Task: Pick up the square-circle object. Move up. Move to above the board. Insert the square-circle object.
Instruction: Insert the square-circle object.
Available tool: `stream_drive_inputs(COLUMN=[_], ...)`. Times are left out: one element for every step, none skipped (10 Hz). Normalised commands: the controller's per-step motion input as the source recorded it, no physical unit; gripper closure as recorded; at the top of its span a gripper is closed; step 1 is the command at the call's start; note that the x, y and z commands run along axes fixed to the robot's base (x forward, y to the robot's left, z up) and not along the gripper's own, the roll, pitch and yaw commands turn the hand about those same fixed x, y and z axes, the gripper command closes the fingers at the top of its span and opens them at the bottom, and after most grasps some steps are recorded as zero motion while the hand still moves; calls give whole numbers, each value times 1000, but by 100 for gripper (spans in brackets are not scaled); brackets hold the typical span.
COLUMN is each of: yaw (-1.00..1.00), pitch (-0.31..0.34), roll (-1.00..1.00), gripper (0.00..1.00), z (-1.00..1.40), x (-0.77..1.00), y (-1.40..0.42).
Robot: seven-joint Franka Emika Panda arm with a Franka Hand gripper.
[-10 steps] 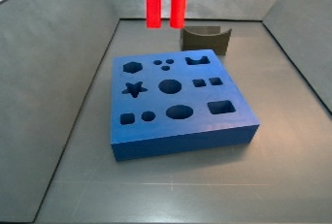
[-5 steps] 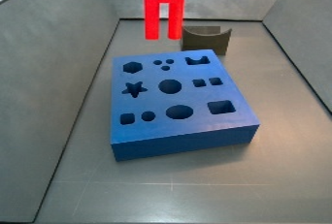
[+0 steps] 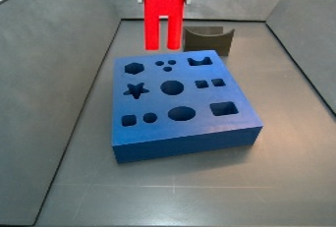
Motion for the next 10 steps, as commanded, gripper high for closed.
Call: stream_drive_inputs(yaw=[89, 89, 100, 140, 177, 194, 269, 414, 343, 311], pitch=[0, 0, 0, -9, -34, -59, -49, 0, 0, 0], roll=[0, 0, 0, 24, 0, 14, 73, 151, 129, 164], gripper=[100, 100, 100, 100, 100, 100, 100, 100, 100, 100], z=[-189, -191, -234, -331, -497, -603, -563, -289, -100, -20], x=[0, 0, 0, 0, 0, 0, 0, 0, 0, 0], y=[0, 0, -34, -69, -63, -103, -217, -523, -557, -523])
